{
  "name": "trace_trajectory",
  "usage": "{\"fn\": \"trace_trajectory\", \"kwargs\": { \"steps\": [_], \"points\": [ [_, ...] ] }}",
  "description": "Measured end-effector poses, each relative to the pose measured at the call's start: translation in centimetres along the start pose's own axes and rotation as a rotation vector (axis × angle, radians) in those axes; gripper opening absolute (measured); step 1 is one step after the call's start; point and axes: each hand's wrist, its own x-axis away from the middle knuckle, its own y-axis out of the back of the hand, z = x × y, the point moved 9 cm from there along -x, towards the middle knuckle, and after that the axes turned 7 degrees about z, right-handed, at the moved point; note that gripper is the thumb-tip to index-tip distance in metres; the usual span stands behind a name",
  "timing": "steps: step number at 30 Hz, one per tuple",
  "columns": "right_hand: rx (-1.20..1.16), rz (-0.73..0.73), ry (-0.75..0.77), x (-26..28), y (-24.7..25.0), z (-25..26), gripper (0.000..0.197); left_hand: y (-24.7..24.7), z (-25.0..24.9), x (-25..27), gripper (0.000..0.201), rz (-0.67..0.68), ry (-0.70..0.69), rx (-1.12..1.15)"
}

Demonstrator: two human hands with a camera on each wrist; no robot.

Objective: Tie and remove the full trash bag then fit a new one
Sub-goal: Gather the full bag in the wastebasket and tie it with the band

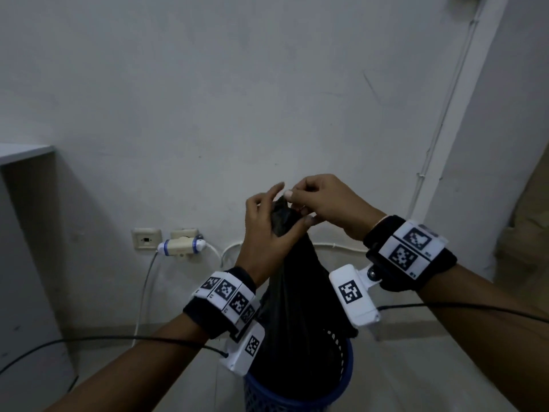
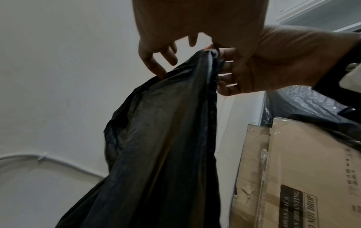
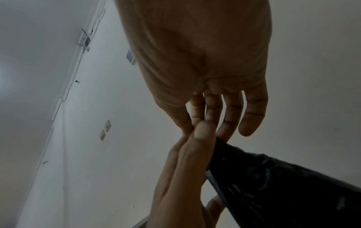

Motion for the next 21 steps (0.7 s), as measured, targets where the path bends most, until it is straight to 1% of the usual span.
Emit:
{"fn": "trace_trajectory", "kwargs": {
  "steps": [2,3,4,6,9,11,12,14,16,18,21],
  "points": [
    [0.041,0.011,0.019,-0.2,-0.2,1.0,0.023,-0.4,-0.9,-0.9,0.033,0.002,-0.017,-0.01],
    [0.05,0.003,0.041,-0.2,-0.2,1.8,0.022,-0.6,-1.0,-1.3,0.023,0.0,-0.01,-0.019],
    [0.047,-0.01,0.072,-0.2,-0.1,2.7,0.021,-0.7,-1.1,-1.5,0.018,-0.003,-0.001,-0.05],
    [0.008,-0.068,0.163,-0.2,0.7,5.5,0.021,-1.2,-0.9,-1.5,0.02,0.015,0.0,-0.12],
    [-0.118,-0.209,0.372,0.3,3.5,11.4,0.021,-1.5,0.9,-0.3,0.017,0.066,0.04,-0.126],
    [-0.162,-0.238,0.467,0.8,4.8,14.4,0.019,-1.1,2.3,0.4,0.026,0.07,0.099,-0.221],
    [-0.146,-0.227,0.483,0.8,4.8,15.1,0.019,-0.6,3.3,0.5,0.03,0.055,0.139,-0.224],
    [-0.079,-0.168,0.434,0.5,3.8,14.4,0.025,0.6,5.3,0.3,0.029,0.015,0.204,-0.147],
    [-0.004,-0.127,0.325,0.1,2.5,11.4,0.033,1.4,6.7,0.0,0.031,0.006,0.227,-0.048],
    [0.054,-0.117,0.217,-0.1,1.4,7.1,0.03,2.2,7.2,0.3,0.034,-0.025,0.237,0.037],
    [0.004,-0.044,-0.022,-0.1,-1.1,-1.9,0.026,3.2,7.9,1.4,0.032,-0.101,0.295,0.168]
  ]
}}
